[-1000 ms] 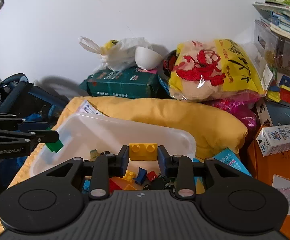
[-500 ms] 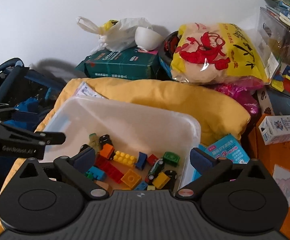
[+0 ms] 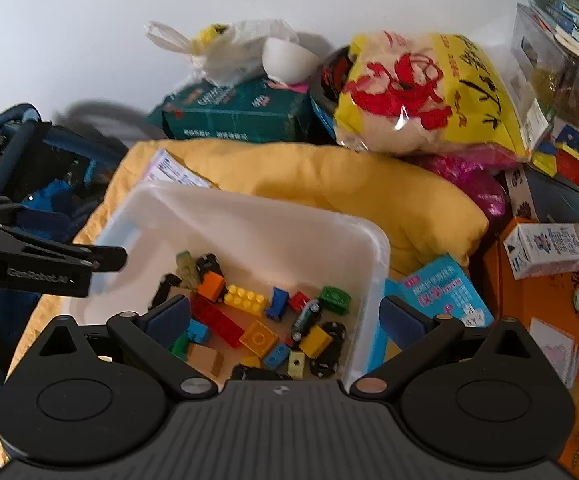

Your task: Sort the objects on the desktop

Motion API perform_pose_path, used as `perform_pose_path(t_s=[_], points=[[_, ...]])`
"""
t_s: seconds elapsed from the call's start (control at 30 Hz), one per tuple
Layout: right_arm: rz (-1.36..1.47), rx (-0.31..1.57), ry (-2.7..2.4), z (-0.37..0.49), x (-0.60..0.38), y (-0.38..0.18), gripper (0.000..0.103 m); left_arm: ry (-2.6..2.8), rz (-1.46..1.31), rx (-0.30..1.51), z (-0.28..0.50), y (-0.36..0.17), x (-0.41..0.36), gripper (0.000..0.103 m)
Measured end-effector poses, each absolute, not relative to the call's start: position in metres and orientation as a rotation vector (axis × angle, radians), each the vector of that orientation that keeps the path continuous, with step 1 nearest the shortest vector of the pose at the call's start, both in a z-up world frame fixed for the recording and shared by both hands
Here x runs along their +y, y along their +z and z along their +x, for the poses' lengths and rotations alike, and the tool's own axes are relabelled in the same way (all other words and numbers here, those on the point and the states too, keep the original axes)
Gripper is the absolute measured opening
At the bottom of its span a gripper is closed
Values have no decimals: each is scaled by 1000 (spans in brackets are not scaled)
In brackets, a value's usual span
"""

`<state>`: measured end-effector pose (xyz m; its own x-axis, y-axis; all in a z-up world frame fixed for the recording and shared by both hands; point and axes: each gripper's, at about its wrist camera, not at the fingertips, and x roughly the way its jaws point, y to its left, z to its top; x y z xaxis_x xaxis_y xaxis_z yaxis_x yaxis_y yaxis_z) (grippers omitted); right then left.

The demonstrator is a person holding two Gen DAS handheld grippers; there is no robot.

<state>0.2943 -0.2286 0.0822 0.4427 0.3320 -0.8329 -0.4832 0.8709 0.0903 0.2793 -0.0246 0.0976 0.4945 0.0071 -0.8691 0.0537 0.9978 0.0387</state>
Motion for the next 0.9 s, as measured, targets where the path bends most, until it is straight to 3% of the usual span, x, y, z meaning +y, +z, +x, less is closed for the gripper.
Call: perform_pose_path(t_s=[0.9], points=[[-216,1053,490,292,-221,75,103,-42,60,1092,279,96,-23,85]])
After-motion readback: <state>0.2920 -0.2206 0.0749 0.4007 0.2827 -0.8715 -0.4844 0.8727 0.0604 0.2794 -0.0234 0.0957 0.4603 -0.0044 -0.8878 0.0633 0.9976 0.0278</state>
